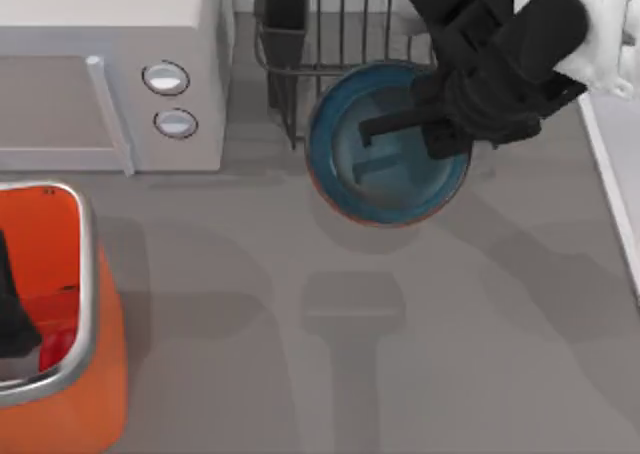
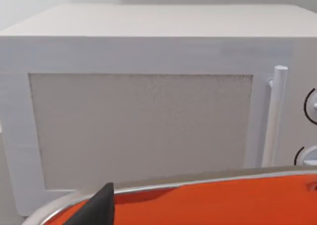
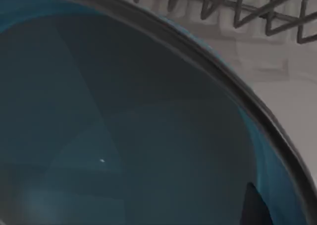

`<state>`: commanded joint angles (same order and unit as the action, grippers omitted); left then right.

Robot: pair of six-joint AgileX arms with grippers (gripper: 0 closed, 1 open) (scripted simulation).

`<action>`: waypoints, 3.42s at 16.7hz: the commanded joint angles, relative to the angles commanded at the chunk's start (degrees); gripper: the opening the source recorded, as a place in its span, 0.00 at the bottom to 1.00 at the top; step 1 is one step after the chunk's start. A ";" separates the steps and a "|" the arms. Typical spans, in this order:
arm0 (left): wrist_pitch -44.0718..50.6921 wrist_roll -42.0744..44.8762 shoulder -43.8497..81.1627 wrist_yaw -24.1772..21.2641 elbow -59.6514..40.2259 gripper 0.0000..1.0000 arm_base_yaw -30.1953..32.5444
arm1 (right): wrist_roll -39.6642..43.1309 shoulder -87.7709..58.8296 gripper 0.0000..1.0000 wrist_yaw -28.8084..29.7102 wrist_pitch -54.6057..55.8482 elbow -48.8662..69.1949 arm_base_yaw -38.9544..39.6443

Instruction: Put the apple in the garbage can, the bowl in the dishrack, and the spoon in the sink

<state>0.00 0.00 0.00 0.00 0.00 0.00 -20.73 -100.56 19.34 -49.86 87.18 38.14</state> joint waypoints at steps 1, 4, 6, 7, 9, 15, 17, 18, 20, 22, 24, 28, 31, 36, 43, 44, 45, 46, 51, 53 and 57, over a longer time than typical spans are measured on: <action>0.00 0.00 0.00 0.00 0.00 1.00 0.00 | 1.74 1.37 0.00 3.97 4.85 -0.41 2.03; 0.00 0.00 0.00 0.00 0.00 1.00 0.00 | 7.40 5.96 0.00 16.61 20.61 -1.93 8.43; 0.00 0.00 0.00 0.00 0.00 1.00 0.00 | 11.13 9.28 0.00 24.75 30.60 -2.96 12.55; 0.00 0.00 0.00 0.00 0.00 1.00 0.00 | 12.85 10.97 0.00 28.54 34.95 -3.44 14.44; 0.00 0.00 0.00 0.00 0.00 1.00 0.00 | 15.78 14.12 0.00 34.99 41.84 -4.16 17.72; 0.00 0.00 0.00 0.00 0.00 1.00 0.00 | 18.92 17.98 0.00 41.47 48.51 -4.81 21.32; 0.00 0.00 0.00 0.00 0.00 1.00 0.00 | 18.81 17.84 0.00 41.35 48.40 -4.60 21.04; 0.00 0.00 0.00 0.00 0.00 1.00 0.00 | 18.81 17.70 0.00 41.27 48.52 -4.61 20.97; 0.00 0.00 0.00 0.00 0.00 1.00 0.00 | 18.86 15.73 0.00 40.08 50.45 -4.71 19.88; 0.00 0.00 0.00 0.00 0.00 1.00 0.00 | 18.95 11.54 0.00 37.74 54.79 -5.05 17.48; 0.00 0.00 0.00 0.00 0.00 1.00 0.00 | 19.11 5.85 0.00 34.52 61.46 -5.80 14.10; 0.00 0.00 0.00 0.00 0.00 1.00 0.00 | 19.52 -6.66 0.00 26.65 78.00 -8.22 5.99; 0.00 0.00 0.00 0.00 0.00 1.00 0.00 | 19.69 -13.65 0.00 21.33 86.72 -9.97 0.64; 0.00 0.00 0.00 0.00 0.00 1.00 0.00 | 19.71 -16.58 0.00 18.77 90.01 -10.80 -1.93; 0.00 0.00 0.00 0.00 0.00 1.00 0.00 | 19.71 -16.58 0.38 18.77 90.01 -10.80 -1.93; 0.00 0.00 0.00 0.00 0.00 1.00 0.00 | 19.71 -16.58 0.45 18.77 90.01 -10.80 -1.93; 0.00 0.00 0.00 0.00 0.00 1.00 0.00 | 19.71 -16.58 0.53 18.77 90.01 -10.80 -1.93; 0.00 0.00 0.00 0.00 0.00 1.00 0.00 | 19.71 -16.58 0.60 18.77 90.01 -10.80 -1.93; 0.00 0.00 0.00 0.00 0.00 1.00 0.00 | 19.71 -16.58 0.98 18.77 90.01 -10.80 -1.93; 0.00 0.00 0.00 0.00 0.00 1.00 0.00 | 19.71 -16.58 1.00 18.77 90.01 -10.80 -1.93; 0.00 0.00 0.00 0.00 0.00 1.00 0.00 | 19.71 -16.58 1.00 18.77 90.01 -10.80 -1.93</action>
<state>0.00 0.00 0.00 0.00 0.00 0.00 -1.02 -117.14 38.11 40.15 76.38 36.21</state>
